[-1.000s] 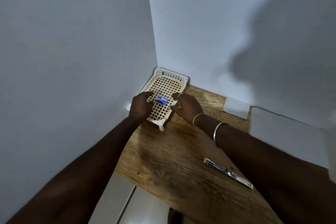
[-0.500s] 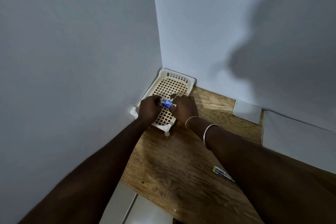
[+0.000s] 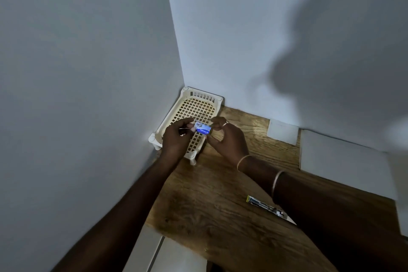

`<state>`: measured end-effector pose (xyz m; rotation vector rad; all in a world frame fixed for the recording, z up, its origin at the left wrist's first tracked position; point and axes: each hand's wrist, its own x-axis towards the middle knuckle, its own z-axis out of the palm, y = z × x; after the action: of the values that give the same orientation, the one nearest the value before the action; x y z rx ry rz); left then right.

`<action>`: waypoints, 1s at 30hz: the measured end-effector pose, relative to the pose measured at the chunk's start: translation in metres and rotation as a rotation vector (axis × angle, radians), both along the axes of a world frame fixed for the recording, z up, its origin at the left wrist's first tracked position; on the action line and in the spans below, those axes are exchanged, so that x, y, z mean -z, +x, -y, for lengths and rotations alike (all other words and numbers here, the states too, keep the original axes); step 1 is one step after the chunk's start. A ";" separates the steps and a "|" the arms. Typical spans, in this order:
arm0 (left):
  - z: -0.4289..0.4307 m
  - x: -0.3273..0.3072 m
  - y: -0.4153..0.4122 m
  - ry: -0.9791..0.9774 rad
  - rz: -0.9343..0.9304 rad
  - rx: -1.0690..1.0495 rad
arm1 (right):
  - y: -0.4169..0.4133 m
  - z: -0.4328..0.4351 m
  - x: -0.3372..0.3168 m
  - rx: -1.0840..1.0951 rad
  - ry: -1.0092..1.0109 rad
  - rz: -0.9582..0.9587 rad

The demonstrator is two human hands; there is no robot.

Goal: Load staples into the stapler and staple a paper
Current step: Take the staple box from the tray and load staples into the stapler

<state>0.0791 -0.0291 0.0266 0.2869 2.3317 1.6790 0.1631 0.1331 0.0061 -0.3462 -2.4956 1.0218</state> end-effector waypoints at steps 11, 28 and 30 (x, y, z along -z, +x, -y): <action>-0.027 0.011 0.093 0.125 0.146 0.229 | 0.125 -0.030 -0.003 0.076 -0.161 0.077; -0.062 0.016 0.148 0.327 0.532 0.343 | 0.201 -0.045 -0.007 0.209 -0.119 0.077; -0.062 0.015 0.150 0.386 0.525 0.351 | 0.203 -0.044 -0.010 0.228 -0.128 0.057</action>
<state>0.2295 0.0327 0.0112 0.2660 1.4868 1.7480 0.3656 0.1775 0.0165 -0.6907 -2.3770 1.0923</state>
